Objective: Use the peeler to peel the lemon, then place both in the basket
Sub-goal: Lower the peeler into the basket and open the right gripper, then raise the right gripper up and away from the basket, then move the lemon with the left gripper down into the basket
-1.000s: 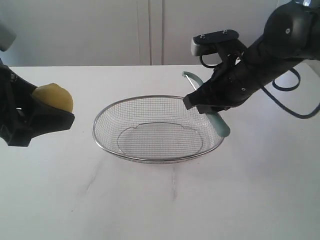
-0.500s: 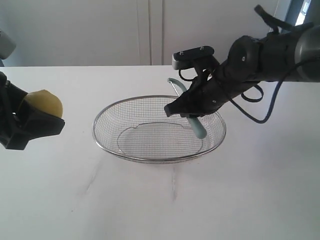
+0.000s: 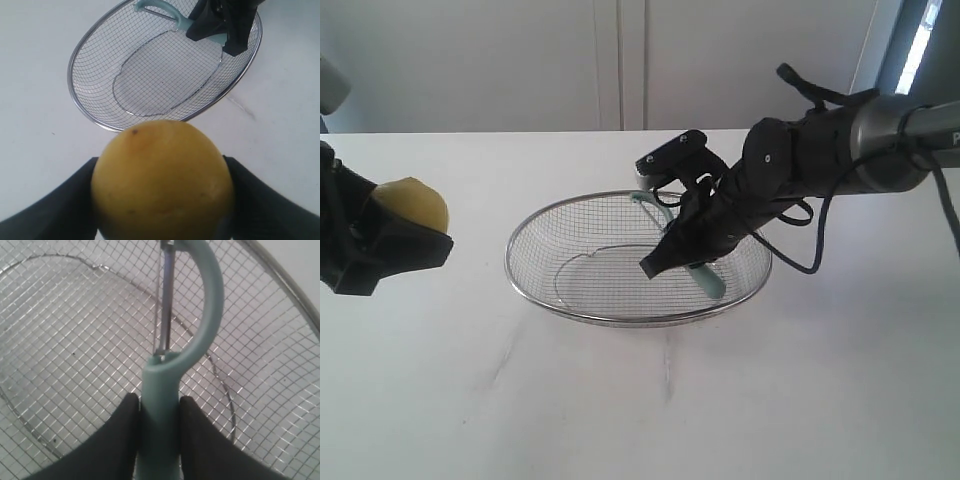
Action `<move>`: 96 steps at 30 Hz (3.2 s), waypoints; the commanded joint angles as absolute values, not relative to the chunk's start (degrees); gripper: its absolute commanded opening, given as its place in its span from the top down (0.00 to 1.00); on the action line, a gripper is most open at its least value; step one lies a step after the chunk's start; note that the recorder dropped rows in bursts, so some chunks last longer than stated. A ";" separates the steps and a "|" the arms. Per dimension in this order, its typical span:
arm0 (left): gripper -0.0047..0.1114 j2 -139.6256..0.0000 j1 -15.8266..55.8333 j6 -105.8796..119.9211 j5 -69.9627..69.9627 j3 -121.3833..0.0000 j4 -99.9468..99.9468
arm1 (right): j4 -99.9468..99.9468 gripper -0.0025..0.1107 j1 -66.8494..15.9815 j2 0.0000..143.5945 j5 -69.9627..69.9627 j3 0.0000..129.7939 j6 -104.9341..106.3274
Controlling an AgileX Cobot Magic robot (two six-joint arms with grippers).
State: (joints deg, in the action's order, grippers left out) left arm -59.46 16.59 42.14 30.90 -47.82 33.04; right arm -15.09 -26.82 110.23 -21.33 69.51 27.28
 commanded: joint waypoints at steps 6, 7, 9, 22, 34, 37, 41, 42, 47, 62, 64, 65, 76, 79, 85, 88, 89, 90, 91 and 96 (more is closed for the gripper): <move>0.96 -58.80 16.68 41.84 30.98 -48.06 34.59 | -14.98 0.95 -26.90 111.62 -20.95 69.92 30.60; 0.96 -58.80 16.68 41.84 30.98 -48.06 34.59 | -14.98 0.93 -26.90 111.62 -20.95 69.92 30.60; 0.96 -58.80 16.68 41.84 30.98 -48.06 34.59 | -14.98 0.86 -26.90 111.62 -20.95 69.92 30.60; 0.96 -58.80 16.68 41.99 30.98 -48.06 35.68 | -15.13 0.60 -26.90 111.75 -20.13 69.92 30.25; 0.96 -58.80 16.68 41.99 30.98 -48.06 35.83 | -15.13 0.68 -26.90 106.05 -27.78 69.92 30.16; 0.96 -58.80 16.68 41.99 30.98 -48.06 35.94 | -15.13 0.81 -26.90 101.50 -34.60 69.92 25.25; 0.96 -58.80 16.68 41.99 30.88 -48.06 35.92 | -15.13 0.98 -26.90 95.41 -43.74 69.92 18.97; 0.96 -58.80 16.68 41.99 30.88 -48.06 35.92 | -15.13 0.98 -26.90 94.26 -45.19 69.79 18.84; 0.96 -58.80 16.68 41.99 30.88 -48.06 35.92 | -14.88 0.98 -26.90 85.81 -48.66 67.34 16.23; 0.96 -58.80 16.68 41.99 30.99 -48.06 37.03 | -12.62 0.98 -26.90 68.04 -49.68 57.45 11.96; 0.96 -58.80 16.68 41.99 30.99 -48.06 37.03 | -12.62 0.98 -26.90 68.04 -49.68 57.45 11.96; 0.96 -58.80 16.68 41.99 30.99 -48.06 37.03 | -12.62 0.98 -26.90 68.04 -49.68 57.45 11.96; 0.96 -58.80 16.68 41.99 31.79 -47.52 36.73 | -12.77 0.98 -26.90 68.04 -49.68 57.45 11.96; 0.96 -58.80 16.68 41.99 31.01 -46.71 36.84 | -12.77 0.98 -26.90 68.04 -49.68 57.45 11.96; 0.96 -61.70 16.68 39.01 26.72 -48.02 41.28 | -12.77 0.98 -26.90 68.04 -49.68 57.45 11.96; 0.96 -66.17 16.68 38.81 26.97 -51.02 42.66 | -12.77 0.98 -26.90 68.04 -49.68 57.45 11.96; 0.96 -68.09 16.68 38.36 27.11 -52.40 42.79 | -12.77 0.98 -26.90 68.04 -49.68 57.45 11.96; 0.96 -69.74 16.68 37.82 27.49 -53.55 42.79 | -12.77 0.98 -26.90 68.04 -49.68 57.45 11.96; 0.96 -72.21 16.68 37.15 27.73 -55.36 42.93 | -12.77 0.98 -26.90 68.04 -49.68 57.45 11.96; 0.96 -81.91 16.78 37.04 28.83 -62.55 44.72 | -12.77 0.98 -26.90 68.04 -49.68 57.45 11.96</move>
State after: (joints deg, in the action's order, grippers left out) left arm -77.54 16.59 37.64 27.79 -58.91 41.97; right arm -13.01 -26.82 68.37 -49.82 57.67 12.08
